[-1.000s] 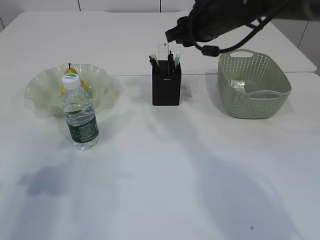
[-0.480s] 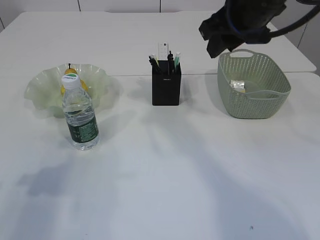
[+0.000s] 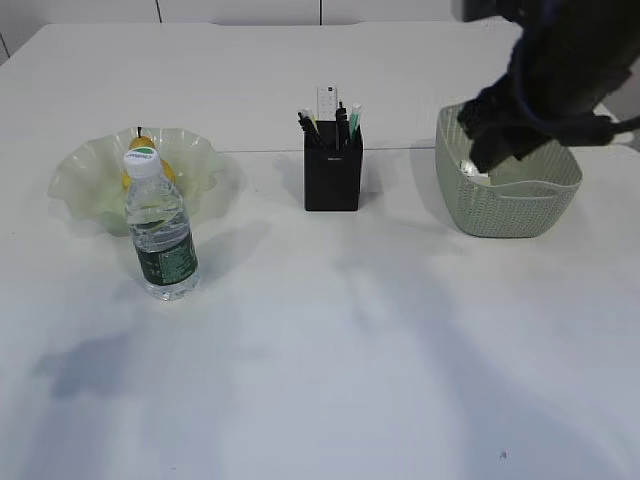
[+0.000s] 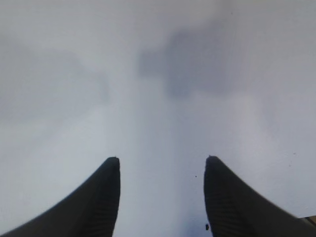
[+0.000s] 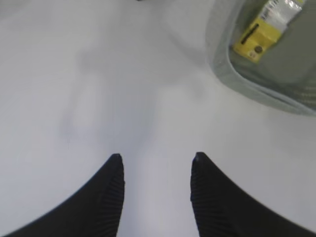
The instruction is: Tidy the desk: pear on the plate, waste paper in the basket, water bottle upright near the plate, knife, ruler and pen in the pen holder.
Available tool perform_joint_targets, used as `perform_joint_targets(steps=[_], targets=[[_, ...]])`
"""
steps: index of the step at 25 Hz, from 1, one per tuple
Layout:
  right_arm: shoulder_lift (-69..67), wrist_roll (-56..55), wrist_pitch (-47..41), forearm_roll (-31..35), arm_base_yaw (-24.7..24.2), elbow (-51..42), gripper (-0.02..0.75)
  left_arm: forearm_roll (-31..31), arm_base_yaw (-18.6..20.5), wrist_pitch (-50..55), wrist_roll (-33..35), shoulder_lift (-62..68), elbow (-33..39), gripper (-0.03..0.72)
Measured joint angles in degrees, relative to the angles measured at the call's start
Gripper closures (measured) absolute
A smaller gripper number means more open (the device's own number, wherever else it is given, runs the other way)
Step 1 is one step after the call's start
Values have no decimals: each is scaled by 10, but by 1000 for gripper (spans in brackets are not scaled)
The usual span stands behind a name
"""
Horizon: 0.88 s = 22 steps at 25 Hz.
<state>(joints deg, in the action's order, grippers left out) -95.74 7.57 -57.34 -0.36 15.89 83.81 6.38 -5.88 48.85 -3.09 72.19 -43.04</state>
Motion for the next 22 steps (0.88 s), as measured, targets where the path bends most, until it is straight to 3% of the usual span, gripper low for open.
perform_joint_targets(steps=[11,22], targets=[[106,-2,86,51,-167,-178,403,-3,0,6,0,-25,0,304],[206,-2,97,56,-183,-244,402,-60,0,56,-40,-112,0,304]])
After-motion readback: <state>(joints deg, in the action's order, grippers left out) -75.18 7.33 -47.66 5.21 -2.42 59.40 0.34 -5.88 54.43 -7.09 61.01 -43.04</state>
